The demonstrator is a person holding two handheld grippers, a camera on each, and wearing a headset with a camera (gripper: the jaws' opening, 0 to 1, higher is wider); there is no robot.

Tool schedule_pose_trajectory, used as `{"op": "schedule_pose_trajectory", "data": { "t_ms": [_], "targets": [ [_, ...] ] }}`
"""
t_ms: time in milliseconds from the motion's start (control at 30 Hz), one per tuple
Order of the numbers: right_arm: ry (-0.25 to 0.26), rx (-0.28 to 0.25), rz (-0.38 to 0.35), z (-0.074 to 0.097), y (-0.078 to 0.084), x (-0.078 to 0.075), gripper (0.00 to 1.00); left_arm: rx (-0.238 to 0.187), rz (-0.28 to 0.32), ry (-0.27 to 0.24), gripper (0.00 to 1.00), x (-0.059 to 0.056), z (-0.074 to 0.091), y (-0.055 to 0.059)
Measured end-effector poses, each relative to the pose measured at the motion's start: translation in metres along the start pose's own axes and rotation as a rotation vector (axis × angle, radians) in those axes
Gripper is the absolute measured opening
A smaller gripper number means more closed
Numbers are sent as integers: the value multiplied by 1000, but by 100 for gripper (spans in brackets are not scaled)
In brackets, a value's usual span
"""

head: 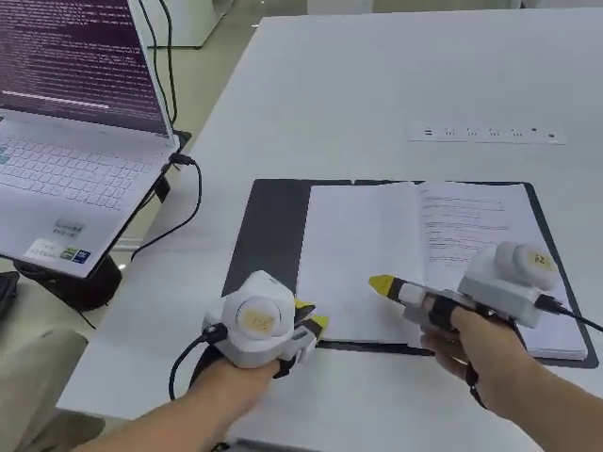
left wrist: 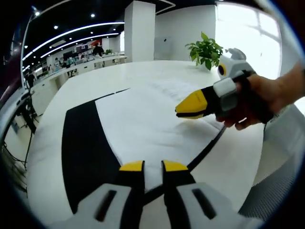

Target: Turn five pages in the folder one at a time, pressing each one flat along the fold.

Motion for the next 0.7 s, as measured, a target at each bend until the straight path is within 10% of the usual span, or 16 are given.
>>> {"op": "schedule_pose_trajectory", "data": {
  "t_ms": [100,700],
  "targets": [
    [4,4,1,-1,-4,-5,10,47,-23,-11,13,3,4,15],
    [76,-36,-161,-41,-56,-45,0,-36,-41,-11,14,6,5,15]
  ]
}}
Point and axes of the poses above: the centre of the closed fingertips' face, and the gripper's own axes: z roughly backward along the fingers, x roughly to its left, y roughly out of its underside, the point moved 3 cm from there along z, roughly backward along the fingers, and after that the axes turned 15 degrees about -x, right-handed, at the moved point
